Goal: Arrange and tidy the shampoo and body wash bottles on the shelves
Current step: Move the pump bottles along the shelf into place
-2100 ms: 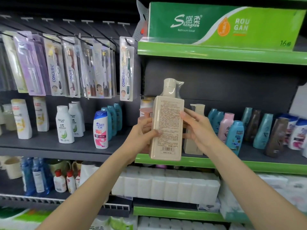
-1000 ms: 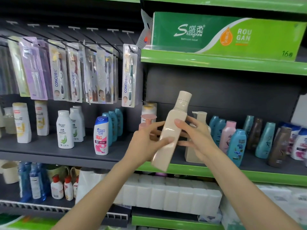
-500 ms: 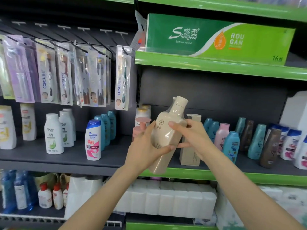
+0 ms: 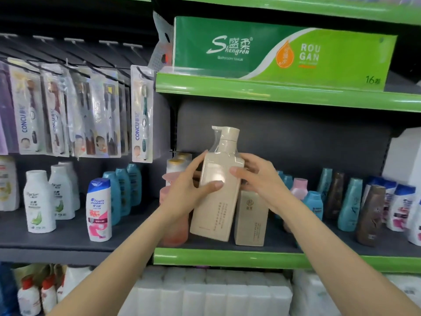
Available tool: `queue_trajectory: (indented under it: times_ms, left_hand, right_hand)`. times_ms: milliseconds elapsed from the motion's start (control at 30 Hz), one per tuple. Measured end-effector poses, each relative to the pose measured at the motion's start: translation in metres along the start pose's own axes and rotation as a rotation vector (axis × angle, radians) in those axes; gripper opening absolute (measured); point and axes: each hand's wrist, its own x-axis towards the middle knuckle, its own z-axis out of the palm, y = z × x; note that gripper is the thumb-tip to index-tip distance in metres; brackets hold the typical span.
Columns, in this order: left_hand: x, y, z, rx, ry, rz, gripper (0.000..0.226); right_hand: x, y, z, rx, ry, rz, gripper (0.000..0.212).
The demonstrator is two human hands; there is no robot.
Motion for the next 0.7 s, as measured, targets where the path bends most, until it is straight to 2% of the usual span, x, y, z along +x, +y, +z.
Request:
queue_trajectory:
  times_ms: [100,167,300,533,700]
  left_hand:
    - [0.023,-0.001,0.01,0.026,0.102,0.004,0.075]
    - [0.041,-0.002,0.016,0.086,0.149,0.016,0.077]
    - [0.075,-0.009,0.022,0.204,0.215,0.031,0.079]
    - [0.121,-0.036,0.035,0.236,0.232,-0.054,0.074]
    - [0.152,-0.056,0.046,0.206,0.209,-0.138,0.062]
  right_hand:
    - [0.032,-0.007,-0.015,-0.136,-0.003,-0.107,0.042]
    - [0.054,-0.007,-0.025,-0.191,-0.022,-0.115,0.048]
    - [0.093,0.003,-0.039,-0.242,-0.071,-0.126,0.04]
    - [0.137,0.036,-0.054,-0.084,-0.115,-0.034,0.037]
    - [0.159,0.061,-0.071,-0.142,-0.097,0.004,0.038]
